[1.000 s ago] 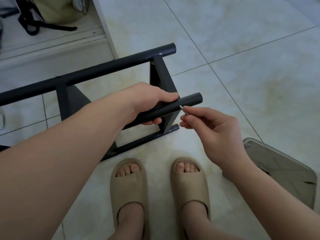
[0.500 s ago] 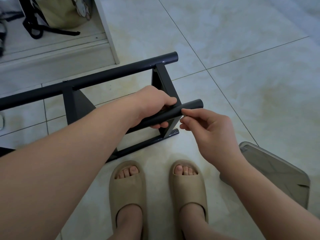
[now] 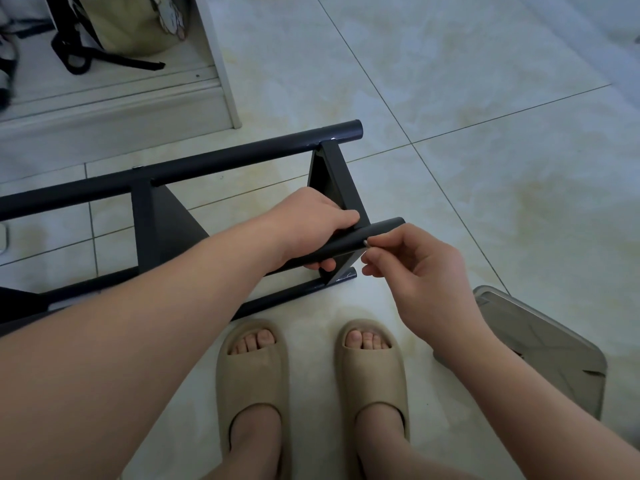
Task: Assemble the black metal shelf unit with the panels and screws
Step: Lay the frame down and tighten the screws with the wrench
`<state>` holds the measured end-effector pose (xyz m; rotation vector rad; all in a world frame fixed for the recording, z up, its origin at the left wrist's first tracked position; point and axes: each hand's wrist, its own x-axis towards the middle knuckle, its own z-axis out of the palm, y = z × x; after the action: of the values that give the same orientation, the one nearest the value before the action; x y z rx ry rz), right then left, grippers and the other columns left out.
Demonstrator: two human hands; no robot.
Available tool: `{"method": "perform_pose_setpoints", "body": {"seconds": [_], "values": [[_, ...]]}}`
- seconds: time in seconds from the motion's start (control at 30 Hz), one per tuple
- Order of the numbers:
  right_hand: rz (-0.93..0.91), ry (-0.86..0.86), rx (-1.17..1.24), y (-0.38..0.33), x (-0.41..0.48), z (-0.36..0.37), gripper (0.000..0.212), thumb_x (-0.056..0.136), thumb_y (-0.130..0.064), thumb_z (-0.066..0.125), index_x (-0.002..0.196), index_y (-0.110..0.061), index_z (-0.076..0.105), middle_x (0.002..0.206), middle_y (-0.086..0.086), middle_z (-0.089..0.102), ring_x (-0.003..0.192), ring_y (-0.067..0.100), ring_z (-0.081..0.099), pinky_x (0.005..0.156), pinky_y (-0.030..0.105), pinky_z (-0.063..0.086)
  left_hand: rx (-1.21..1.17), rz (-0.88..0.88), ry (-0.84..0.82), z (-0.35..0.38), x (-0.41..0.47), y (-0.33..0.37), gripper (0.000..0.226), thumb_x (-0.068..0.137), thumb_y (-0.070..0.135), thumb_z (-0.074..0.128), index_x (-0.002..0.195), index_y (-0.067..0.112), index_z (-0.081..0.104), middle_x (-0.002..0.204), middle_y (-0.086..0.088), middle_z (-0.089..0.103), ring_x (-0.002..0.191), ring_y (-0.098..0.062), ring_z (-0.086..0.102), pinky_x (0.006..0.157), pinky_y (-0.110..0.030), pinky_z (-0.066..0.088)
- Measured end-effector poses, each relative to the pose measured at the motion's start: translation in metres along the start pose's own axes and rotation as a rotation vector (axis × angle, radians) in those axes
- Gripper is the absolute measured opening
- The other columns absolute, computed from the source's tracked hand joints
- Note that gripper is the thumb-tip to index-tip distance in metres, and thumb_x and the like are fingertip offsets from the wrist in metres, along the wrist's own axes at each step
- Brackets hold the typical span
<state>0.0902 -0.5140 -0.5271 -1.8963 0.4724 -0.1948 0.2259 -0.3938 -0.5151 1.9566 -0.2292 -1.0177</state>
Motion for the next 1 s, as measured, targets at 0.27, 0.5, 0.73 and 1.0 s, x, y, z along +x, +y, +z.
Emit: {"method": "perform_pose_setpoints", "body": {"seconds": [0.27,0.5,0.73,1.0], "values": [[-0.083,0.031,-0.168,-0.002,-0.003,0.001,0.02,0.092,-0.008,0.069,0.083,-0.025,0.065,0.07,-0.007,0.071,0.072,0.019,0.071,0.071,0.042,0.055,0.014,0.008,0.014,0.001,-0.003,0.002,0.019,0.097,0.02,0.057,0.088,0.004,0.064,0.065,-0.014,0.06,0.046,-0.024,0.062,0.044,-0.024,0.046],[0.035,0.073,0.072,0.0,-0.004,0.008,0.025,0.092,0.0,0.067,0.079,-0.021,0.066,0.07,-0.002,0.073,0.068,0.016,0.073,0.072,0.037,0.061,0.017,0.026,-0.006,-0.001,-0.004,-0.001,0.029,0.098,0.027,0.058,0.086,0.002,0.069,0.05,-0.003,0.063,0.044,-0.019,0.061,0.045,-0.023,0.048],[0.252,0.077,0.48,-0.004,-0.002,0.009,0.009,0.095,0.001,0.064,0.087,-0.001,0.068,0.073,0.014,0.073,0.067,0.022,0.072,0.068,0.031,0.06,0.039,0.043,-0.013,-0.002,-0.005,-0.002,0.038,0.1,0.032,0.057,0.091,-0.002,0.071,0.049,-0.004,0.063,0.042,-0.015,0.06,0.043,-0.02,0.046],[0.035,-0.02,-0.155,-0.012,0.006,-0.004,0.019,0.092,-0.005,0.067,0.081,-0.02,0.066,0.071,-0.004,0.072,0.066,0.007,0.072,0.072,0.031,0.059,0.024,0.034,-0.014,-0.002,-0.003,-0.002,0.041,0.099,0.031,0.058,0.096,-0.009,0.067,0.047,-0.003,0.061,0.041,-0.017,0.061,0.045,-0.022,0.048]]}}
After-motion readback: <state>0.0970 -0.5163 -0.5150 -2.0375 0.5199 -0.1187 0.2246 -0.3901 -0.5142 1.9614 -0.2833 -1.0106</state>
